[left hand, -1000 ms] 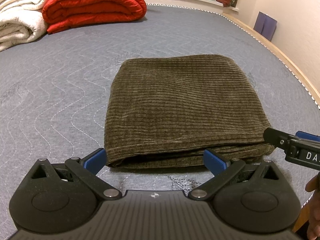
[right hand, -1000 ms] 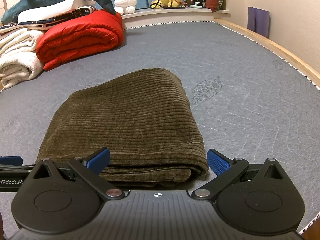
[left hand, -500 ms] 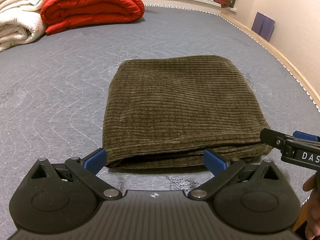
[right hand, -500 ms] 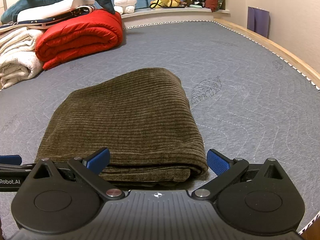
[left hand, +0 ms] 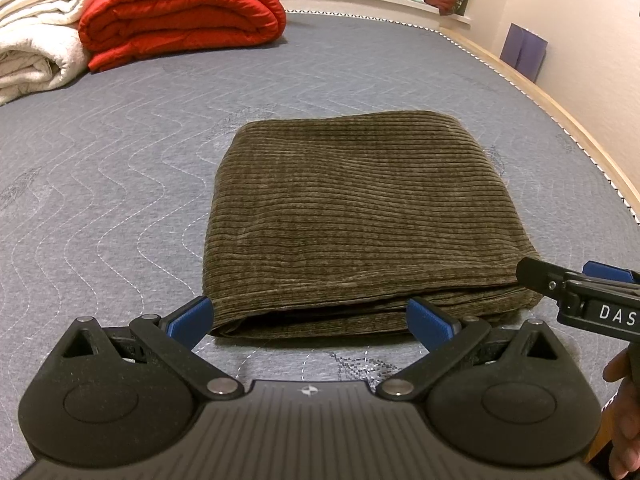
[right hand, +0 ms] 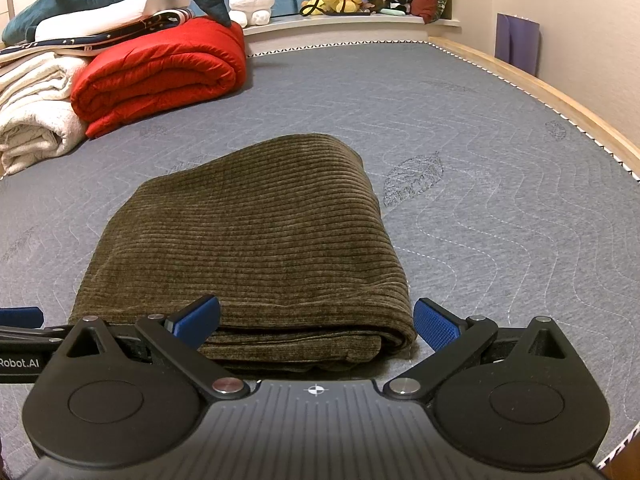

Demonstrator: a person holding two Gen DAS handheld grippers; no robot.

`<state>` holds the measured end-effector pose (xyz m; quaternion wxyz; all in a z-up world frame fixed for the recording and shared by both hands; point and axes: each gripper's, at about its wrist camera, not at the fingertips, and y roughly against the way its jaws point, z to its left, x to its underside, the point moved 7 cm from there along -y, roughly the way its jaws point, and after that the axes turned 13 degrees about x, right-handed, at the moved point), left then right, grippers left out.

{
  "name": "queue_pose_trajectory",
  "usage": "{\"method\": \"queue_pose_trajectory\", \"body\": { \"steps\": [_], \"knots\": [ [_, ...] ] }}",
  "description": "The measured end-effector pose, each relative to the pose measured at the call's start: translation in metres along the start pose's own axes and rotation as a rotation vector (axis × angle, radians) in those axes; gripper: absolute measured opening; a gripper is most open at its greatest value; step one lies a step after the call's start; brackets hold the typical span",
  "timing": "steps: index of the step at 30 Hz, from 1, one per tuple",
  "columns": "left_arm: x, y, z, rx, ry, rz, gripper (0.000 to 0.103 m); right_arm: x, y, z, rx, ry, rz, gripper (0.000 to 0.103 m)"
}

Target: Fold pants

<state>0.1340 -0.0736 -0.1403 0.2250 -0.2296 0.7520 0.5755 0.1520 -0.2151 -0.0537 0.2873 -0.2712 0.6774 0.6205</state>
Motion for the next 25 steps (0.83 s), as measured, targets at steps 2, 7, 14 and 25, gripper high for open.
{"method": "queue_pose_trajectory", "body": {
  "steps": [2,7,14,25],
  "knots": [
    [0.0000,0.0000,-0.0002,0.000,0.000,0.000,0.103,0.0002,0.0000,-0.0001,0.000,0.000,0.000,0.102],
    [-0.0008,0.0001,0.0004,0.004,-0.007,0.001,0.103,0.0001,0.0002,0.0006,0.001,-0.001,0.000,0.102],
    [-0.0010,0.0004,0.0001,0.009,-0.016,-0.001,0.103,0.0000,0.0000,-0.0001,0.000,-0.001,0.000,0.102],
    [-0.0015,0.0021,0.0037,0.015,-0.029,-0.007,0.103,-0.0002,0.0000,0.0001,0.000,0.001,0.000,0.102]
  ]
}}
